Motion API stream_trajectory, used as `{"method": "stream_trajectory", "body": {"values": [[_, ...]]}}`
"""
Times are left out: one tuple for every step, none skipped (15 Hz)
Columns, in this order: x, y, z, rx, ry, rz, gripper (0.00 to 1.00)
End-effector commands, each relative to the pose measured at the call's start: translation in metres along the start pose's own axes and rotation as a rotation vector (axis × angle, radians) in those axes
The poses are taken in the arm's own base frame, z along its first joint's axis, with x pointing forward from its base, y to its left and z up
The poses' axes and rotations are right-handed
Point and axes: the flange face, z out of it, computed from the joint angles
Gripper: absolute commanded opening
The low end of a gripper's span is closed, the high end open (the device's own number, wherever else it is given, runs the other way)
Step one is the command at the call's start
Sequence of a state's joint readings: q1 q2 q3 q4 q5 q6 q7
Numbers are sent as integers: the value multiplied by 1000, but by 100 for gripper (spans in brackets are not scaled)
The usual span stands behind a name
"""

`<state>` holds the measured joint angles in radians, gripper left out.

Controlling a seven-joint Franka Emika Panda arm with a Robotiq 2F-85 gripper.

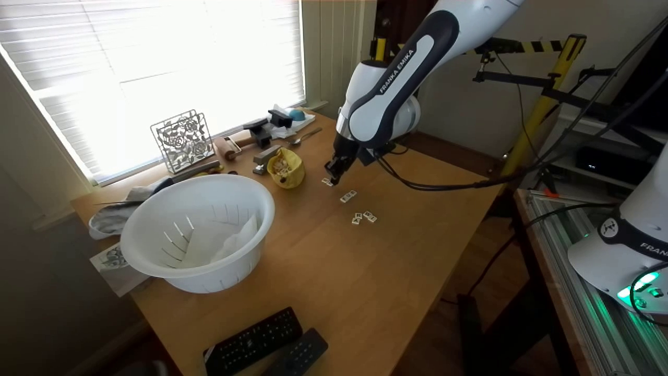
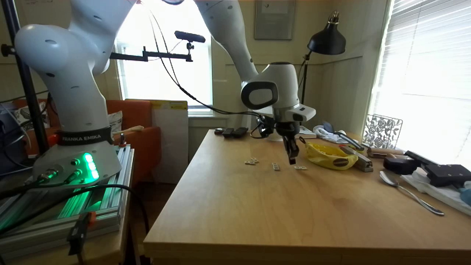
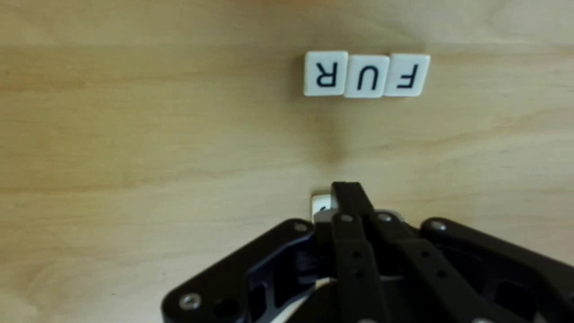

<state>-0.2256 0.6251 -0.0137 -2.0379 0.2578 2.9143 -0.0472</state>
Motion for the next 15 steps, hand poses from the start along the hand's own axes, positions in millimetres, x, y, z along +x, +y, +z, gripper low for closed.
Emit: {"method": "stream_trajectory", "body": {"values": [[-13,-6,-26,-19,-41,22,0],[-16,-7,-30,-27,-54,28,0],[-19,-7,-34,-35,-70,35,0],[-21,-8,-37,-41,-88,41,0],[-24,-8,-41,-54,-103,49,26],[-26,-9,-44,-65,-111,55,28],[-27,-10,-48,-71,-125,63,33],[-28,-11,-51,-79,-129,67,41],[-29,-11,-54,-85,-136,69,47],[-30,-13,-58,-90,-143,72,55],[-31,-13,-61,-93,-147,76,61],[-31,-14,-64,-97,-152,78,69],[-32,-15,-67,-96,-155,81,76],[-32,-16,-70,-96,-158,81,84],[-31,-16,-73,-100,-155,81,90]]}}
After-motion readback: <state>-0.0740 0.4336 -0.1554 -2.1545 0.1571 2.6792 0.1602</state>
